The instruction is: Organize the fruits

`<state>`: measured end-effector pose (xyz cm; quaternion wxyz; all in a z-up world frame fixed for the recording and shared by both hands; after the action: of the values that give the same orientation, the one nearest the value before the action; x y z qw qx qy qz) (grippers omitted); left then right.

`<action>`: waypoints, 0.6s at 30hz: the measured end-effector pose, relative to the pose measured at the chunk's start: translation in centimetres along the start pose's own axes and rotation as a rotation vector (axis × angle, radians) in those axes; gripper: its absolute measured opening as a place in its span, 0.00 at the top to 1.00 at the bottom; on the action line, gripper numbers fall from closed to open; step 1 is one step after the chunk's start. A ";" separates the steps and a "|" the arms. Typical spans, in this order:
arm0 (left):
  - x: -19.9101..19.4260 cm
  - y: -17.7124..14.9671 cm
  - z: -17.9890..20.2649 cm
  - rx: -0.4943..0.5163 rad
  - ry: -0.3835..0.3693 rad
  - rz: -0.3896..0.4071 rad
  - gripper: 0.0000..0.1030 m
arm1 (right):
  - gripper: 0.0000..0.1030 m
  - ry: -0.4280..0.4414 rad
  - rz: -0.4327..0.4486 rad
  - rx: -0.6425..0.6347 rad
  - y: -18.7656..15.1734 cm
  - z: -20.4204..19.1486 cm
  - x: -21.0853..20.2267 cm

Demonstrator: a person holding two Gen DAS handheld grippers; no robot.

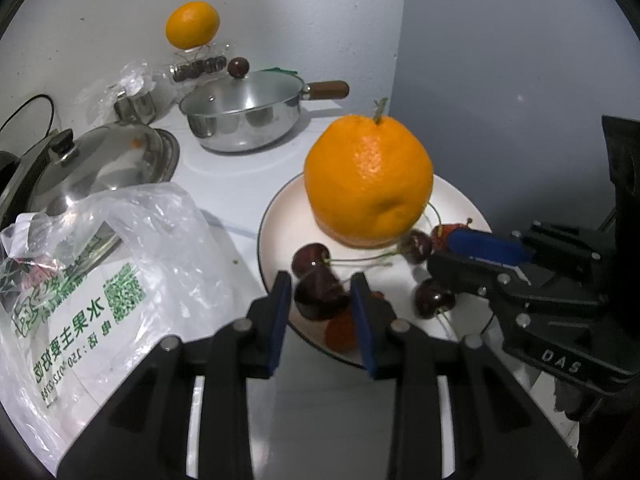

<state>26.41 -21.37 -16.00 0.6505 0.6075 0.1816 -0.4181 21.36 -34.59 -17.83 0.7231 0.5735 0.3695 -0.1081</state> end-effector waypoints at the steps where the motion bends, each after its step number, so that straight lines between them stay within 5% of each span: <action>1: -0.1 0.0 -0.1 0.000 0.000 0.002 0.66 | 0.73 -0.002 -0.001 0.000 0.1 0.0 0.0; 8: -1.1 0.1 -0.6 -0.004 -0.005 0.021 0.63 | 0.73 -0.012 0.002 -0.012 0.5 -0.4 -0.2; 10: -1.6 0.0 -0.8 -0.010 -0.010 0.032 0.46 | 0.73 -0.018 0.003 -0.016 0.6 -0.6 -0.4; 18: -4.2 -0.3 -1.8 -0.028 0.006 0.083 0.39 | 0.67 -0.044 0.013 -0.030 0.9 -1.7 -1.4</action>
<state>24.18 -18.23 -13.43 0.6751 0.6066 0.1642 -0.3865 20.17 -33.14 -16.32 0.7402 0.5625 0.3516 -0.1105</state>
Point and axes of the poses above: each gripper's, at about its wrist camera, not at the fingertips, and x roughly the way its jaws point, z to its right, y to its top, the point moved 1 cm from there along x, roughly the way its jaws point, and after that the axes turned 14 degrees about -x, right-handed, at the moved point
